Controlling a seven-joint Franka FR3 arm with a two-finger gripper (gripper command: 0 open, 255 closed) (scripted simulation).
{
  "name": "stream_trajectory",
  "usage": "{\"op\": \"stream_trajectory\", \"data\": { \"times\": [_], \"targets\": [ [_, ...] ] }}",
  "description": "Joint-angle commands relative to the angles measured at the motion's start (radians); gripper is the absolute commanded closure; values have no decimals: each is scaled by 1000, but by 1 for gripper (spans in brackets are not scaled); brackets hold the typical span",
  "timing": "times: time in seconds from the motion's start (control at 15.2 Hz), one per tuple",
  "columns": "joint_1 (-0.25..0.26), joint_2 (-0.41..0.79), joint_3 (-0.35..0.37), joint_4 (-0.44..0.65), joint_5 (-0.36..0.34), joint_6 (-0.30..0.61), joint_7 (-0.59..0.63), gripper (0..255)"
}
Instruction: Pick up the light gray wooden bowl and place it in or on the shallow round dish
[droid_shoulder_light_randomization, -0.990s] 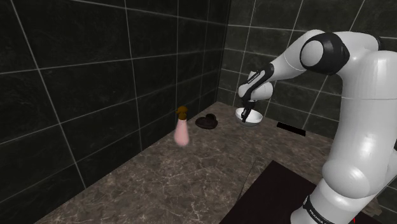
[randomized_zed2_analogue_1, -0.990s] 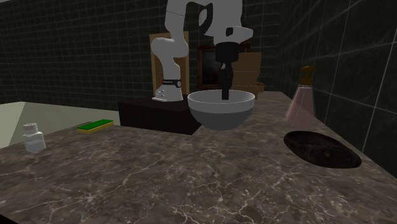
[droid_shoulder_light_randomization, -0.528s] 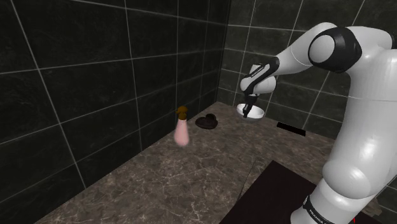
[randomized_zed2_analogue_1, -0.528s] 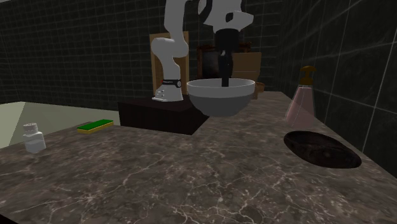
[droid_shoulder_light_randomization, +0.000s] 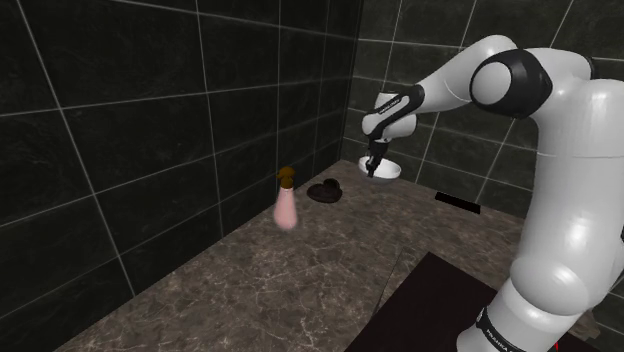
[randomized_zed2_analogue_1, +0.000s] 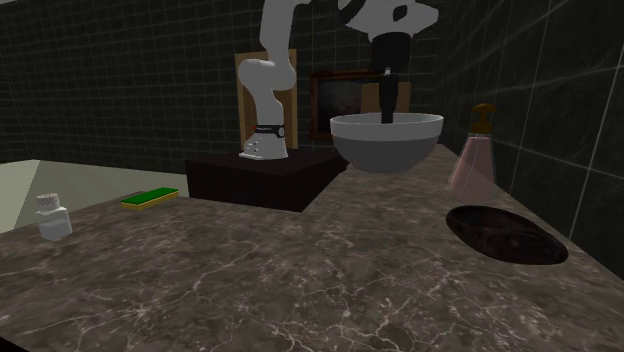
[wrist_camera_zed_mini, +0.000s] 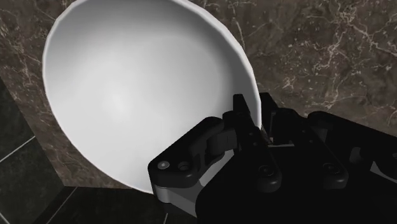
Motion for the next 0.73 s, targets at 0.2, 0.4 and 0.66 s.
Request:
{"op": "stream_trajectory", "data": {
  "times": [0.2,0.4,0.66],
  "targets": [
    [48,98,27,172,2,-79,82,255],
    [73,170,41,299,5,-137,125,255],
    [100,284,57,501,9,-229,178,255]
  ]
}}
